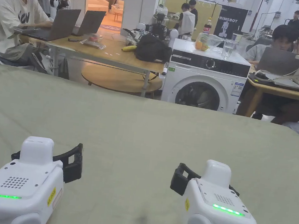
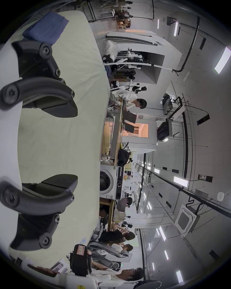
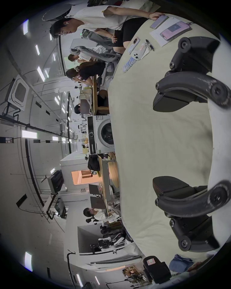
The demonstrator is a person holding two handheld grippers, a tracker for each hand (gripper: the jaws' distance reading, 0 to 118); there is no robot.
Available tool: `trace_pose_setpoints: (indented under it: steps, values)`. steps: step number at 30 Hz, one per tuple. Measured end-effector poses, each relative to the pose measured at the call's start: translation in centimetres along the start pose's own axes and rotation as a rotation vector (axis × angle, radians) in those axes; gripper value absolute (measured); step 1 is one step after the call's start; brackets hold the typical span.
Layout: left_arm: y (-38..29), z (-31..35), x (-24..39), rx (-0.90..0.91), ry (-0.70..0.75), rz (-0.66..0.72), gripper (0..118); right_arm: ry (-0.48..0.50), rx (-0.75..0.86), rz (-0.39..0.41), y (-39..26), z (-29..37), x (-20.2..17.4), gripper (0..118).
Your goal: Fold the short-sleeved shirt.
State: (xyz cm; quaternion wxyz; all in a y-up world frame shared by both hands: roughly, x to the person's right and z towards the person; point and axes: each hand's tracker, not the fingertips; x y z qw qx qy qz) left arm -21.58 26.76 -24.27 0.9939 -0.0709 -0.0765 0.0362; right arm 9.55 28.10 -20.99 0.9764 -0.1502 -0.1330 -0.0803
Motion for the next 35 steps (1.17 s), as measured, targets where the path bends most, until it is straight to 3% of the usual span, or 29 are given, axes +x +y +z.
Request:
trace_pose_setpoints:
  steps: [24, 35]
  values:
    - [0.2, -0.4, 0.8, -0.020, -0.022, -0.007, 75, -0.016, 0.007, 0.019, 0.7, -0.2, -0.5, 86]
    - [0.0, -0.6, 1.0, -0.032, -0.034, -0.001, 75, 0.055, -0.079, -0.070, 0.6, -1.0, 1.4, 86]
